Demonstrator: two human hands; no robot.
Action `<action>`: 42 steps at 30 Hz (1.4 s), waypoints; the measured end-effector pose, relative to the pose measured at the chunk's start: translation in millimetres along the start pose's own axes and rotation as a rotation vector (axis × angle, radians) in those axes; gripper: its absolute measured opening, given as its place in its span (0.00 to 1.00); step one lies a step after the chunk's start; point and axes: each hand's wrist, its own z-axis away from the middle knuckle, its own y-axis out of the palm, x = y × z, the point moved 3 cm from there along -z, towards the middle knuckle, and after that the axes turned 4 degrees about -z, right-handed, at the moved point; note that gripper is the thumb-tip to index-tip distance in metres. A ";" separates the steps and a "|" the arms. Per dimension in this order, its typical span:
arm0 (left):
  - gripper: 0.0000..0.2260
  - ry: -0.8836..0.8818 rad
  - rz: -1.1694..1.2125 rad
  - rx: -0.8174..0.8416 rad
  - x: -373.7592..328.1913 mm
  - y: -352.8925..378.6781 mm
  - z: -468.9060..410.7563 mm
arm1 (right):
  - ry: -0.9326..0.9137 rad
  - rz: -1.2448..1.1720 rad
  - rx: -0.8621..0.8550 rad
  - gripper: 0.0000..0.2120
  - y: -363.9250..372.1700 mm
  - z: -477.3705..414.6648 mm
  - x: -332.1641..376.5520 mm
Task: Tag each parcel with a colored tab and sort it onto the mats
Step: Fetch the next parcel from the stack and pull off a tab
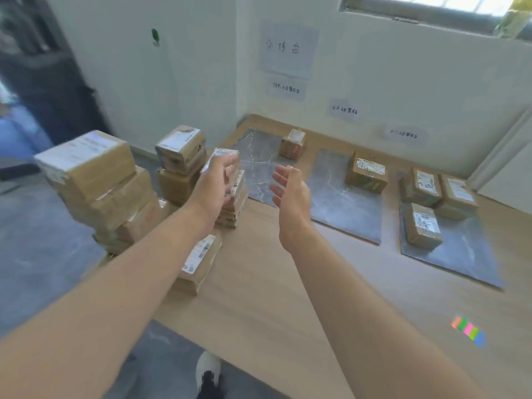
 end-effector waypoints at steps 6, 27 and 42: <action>0.23 -0.055 -0.016 -0.079 34.9 -56.2 17.2 | 0.040 0.015 0.047 0.18 23.2 26.8 -35.3; 0.28 -0.297 -0.201 -0.026 220.3 -157.4 -47.4 | 0.454 0.229 -0.073 0.11 97.9 11.9 -230.1; 0.41 -0.463 -0.206 0.090 244.4 -160.0 -70.1 | 0.492 0.296 -0.145 0.19 106.8 4.6 -248.1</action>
